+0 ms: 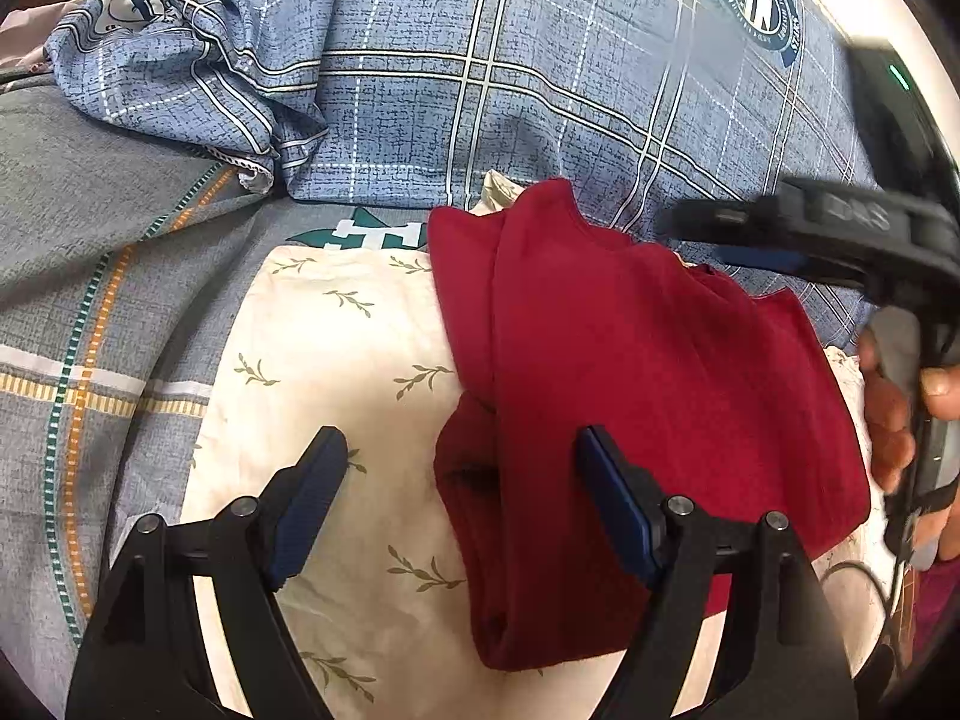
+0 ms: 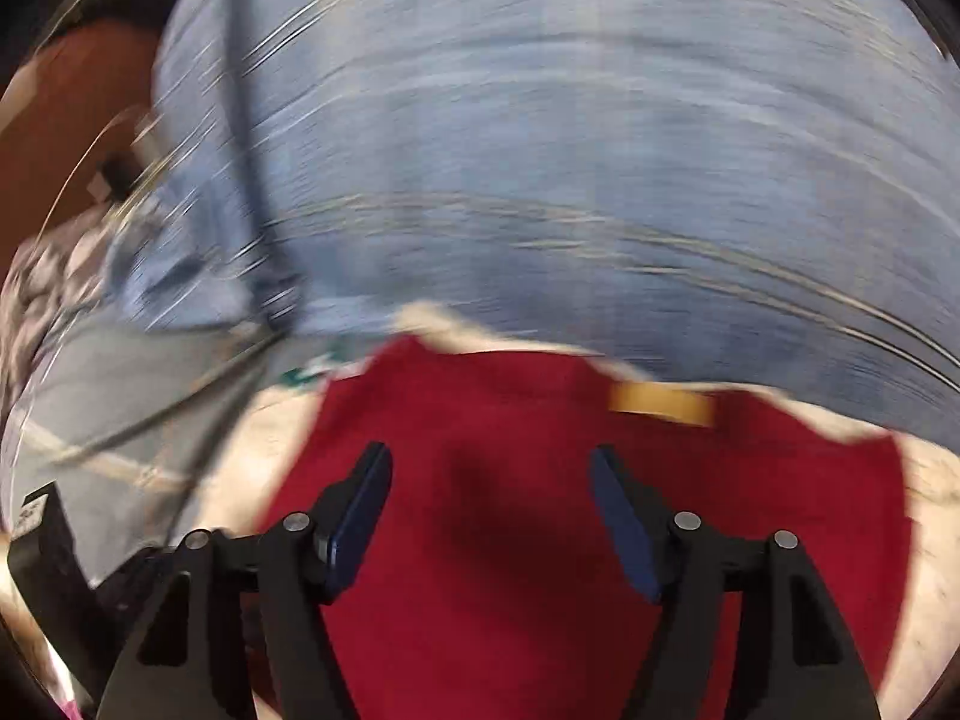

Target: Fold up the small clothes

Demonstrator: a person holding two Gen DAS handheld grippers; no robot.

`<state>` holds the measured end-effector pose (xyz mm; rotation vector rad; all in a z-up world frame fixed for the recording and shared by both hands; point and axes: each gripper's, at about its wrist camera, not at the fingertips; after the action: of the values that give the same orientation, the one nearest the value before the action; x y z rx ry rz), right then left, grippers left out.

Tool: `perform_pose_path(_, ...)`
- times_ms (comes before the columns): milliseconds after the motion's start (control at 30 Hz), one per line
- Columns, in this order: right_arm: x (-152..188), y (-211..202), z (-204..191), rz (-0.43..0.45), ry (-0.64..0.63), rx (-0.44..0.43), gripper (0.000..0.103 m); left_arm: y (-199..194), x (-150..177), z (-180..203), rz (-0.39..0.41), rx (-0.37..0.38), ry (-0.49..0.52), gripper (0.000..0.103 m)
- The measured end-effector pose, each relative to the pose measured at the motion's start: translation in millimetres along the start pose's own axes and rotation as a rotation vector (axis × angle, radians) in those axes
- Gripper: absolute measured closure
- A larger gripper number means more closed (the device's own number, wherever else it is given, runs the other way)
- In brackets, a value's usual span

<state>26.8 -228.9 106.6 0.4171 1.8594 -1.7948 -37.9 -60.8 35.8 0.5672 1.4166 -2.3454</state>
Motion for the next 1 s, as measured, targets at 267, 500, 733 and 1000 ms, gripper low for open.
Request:
perform_pose_path(267, -25, 89, -59, -0.177, -0.093, -0.016, 0.016, -2, -2, -11, -0.042, 0.057, -0.05, 0.024)
perform_pose_path(500, -18, 93, -72, -0.139, -0.229, 0.102, 0.064, 1, -5, -9, -0.055, 0.108, -0.07, 0.02)
perform_pose_path(733, -10, 23, -40, 0.0, -0.134, -0.02, 0.087, 9, -12, 0, -0.051, 0.192, -0.078, 0.019)
perform_pose_path(1000, -15, 19, -21, -0.019, -0.055, -0.082, 0.08, 0, -4, 28, -0.025, 0.221, 0.059, 0.067)
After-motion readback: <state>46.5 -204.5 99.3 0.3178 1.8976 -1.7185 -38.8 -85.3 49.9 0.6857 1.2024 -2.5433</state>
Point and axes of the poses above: each gripper's, at about its wrist camera, not at the fingertips, and y roughly the way its jaws point, z to its right, x to its underside, and after that the axes turned 12 degrees about -y, right-handed
